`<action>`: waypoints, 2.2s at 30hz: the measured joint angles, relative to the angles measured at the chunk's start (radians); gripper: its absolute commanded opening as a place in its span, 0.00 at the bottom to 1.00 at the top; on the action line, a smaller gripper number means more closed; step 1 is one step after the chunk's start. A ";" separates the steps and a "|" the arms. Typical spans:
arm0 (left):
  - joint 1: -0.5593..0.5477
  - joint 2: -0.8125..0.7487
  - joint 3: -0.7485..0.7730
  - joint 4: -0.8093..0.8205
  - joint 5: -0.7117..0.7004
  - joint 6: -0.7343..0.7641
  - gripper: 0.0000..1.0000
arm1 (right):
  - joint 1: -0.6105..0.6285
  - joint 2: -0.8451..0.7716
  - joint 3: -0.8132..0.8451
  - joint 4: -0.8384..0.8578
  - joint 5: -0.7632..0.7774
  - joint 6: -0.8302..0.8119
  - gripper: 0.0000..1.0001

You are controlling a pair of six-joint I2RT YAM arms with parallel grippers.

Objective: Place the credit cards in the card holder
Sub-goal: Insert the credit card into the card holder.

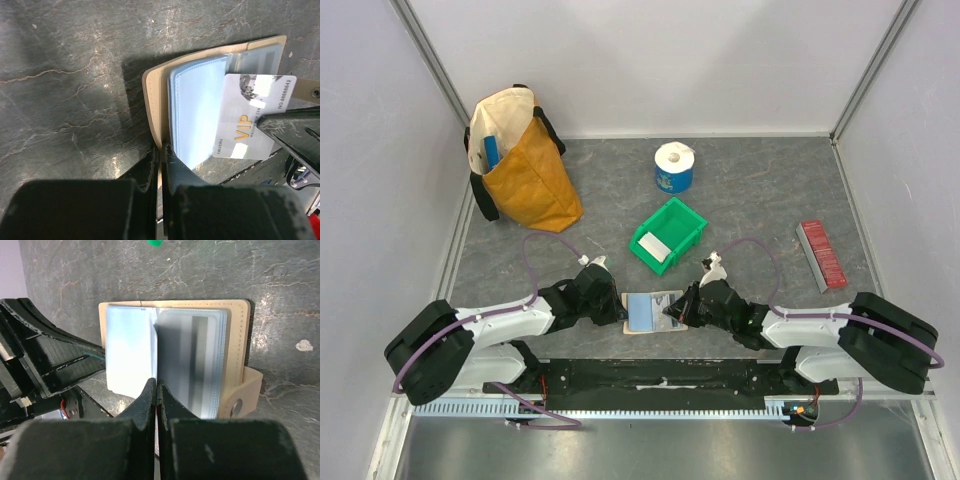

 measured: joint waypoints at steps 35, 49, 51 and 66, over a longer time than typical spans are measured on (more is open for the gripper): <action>0.004 -0.003 -0.008 0.012 0.007 0.000 0.02 | -0.023 0.145 -0.013 0.188 -0.002 0.004 0.00; 0.005 -0.001 -0.008 0.016 0.011 0.000 0.02 | -0.025 0.161 -0.016 0.218 0.000 0.027 0.00; 0.004 0.003 -0.008 0.021 0.016 0.000 0.02 | -0.024 0.142 -0.015 0.194 0.011 0.021 0.00; 0.004 0.008 -0.008 0.029 0.021 -0.001 0.02 | -0.023 0.103 0.003 0.109 0.031 -0.012 0.00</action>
